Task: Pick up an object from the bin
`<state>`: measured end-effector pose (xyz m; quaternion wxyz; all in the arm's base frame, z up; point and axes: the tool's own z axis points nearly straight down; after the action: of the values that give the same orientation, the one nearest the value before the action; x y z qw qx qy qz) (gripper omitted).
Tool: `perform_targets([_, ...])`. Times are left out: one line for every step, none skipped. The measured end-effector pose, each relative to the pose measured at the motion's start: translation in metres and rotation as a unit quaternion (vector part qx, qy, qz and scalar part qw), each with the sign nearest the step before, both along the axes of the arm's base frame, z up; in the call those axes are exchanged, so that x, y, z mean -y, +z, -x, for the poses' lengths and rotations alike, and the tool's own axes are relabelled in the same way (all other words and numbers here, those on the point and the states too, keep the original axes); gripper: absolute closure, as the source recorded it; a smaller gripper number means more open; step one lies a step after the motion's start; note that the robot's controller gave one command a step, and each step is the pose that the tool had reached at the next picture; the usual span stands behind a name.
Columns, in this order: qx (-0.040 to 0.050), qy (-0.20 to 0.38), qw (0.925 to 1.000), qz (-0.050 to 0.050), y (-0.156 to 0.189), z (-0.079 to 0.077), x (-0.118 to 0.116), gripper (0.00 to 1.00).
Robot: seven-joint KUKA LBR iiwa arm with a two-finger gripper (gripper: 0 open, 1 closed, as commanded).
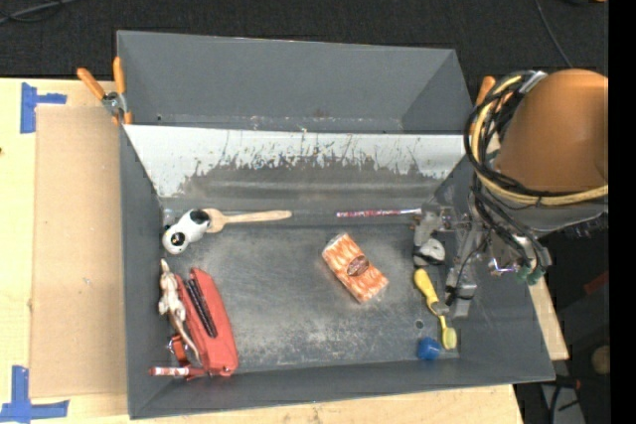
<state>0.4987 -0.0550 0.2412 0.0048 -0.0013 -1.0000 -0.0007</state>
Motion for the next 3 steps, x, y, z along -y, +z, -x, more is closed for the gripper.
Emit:
perform_targets([0.0041,0.001,1.0000,0.000,0.004,-0.002,0.000,0.00])
perform_targets([0.0046,-0.082,0.9966,0.001,-0.065,-0.021,-0.006,0.00])
perform_targets([0.0067,0.047,0.9989,0.001,-0.080,-0.063,-0.034,0.00])
